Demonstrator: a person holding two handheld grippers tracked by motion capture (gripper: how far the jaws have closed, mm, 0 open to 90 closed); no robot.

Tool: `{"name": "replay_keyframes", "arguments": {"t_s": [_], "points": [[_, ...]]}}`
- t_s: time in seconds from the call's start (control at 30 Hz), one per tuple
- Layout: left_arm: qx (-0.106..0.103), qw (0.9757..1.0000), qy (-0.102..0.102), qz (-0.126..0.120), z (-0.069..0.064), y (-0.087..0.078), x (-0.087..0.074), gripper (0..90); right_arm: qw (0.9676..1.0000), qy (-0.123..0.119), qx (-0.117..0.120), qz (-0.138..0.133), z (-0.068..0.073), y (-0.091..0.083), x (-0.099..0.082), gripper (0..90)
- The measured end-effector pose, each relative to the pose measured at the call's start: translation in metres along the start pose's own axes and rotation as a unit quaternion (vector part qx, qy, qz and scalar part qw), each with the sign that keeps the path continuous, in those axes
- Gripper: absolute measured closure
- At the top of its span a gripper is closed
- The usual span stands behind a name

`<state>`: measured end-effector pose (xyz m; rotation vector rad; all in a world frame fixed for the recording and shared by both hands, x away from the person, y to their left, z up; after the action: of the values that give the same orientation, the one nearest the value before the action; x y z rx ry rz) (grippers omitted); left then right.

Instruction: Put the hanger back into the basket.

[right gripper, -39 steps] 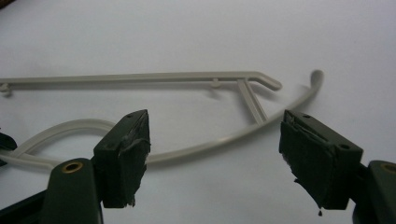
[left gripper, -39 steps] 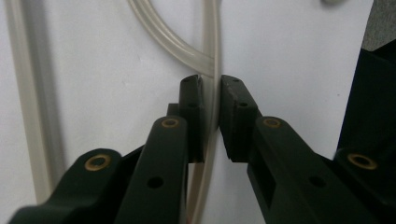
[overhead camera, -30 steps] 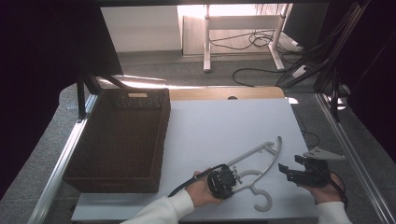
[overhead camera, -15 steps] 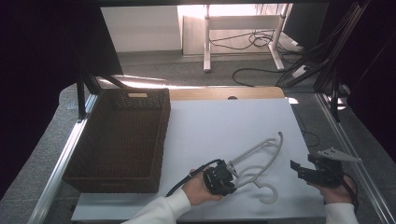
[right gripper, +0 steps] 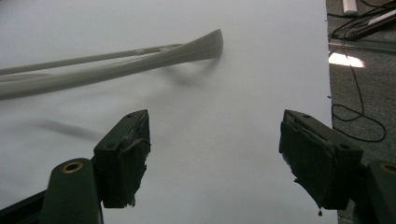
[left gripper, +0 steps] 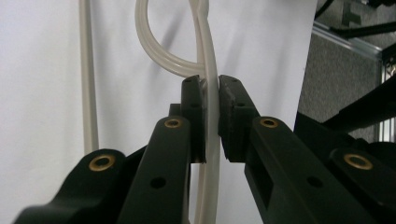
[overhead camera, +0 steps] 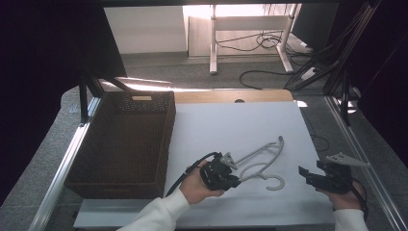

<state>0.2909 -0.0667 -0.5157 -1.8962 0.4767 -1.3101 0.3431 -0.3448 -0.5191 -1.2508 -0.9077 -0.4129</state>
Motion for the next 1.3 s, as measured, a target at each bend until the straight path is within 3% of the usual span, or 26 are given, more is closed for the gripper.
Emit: {"name": "replay_keyframes", "arguments": {"t_s": [0.33, 0.7, 1.3], "points": [[0.007, 0.9993, -0.007, -0.037, 0.006, -0.023, 0.014, 82.1, 1.0000, 0.003, -0.003, 0.000, -0.002, 0.000, -0.001, 25.9], [0.017, 0.9969, -0.013, -0.076, 0.012, -0.050, 0.025, 82.1, 1.0000, 0.003, -0.004, -0.001, -0.003, -0.001, 0.000, 25.9], [0.041, 0.9906, -0.026, -0.128, 0.025, -0.100, 0.032, 82.1, 1.0000, 0.004, -0.002, 0.002, -0.001, 0.001, -0.001, 25.9]]}}
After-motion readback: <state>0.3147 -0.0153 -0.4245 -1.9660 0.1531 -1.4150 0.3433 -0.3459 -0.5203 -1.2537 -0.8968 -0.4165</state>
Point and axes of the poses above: each handheld gripper's, and its own axes: y roughly forward along the jaws, x roughly out of its top, z roughly to its left, the point moved 9 cm from there along y, roughly forward along the jaws
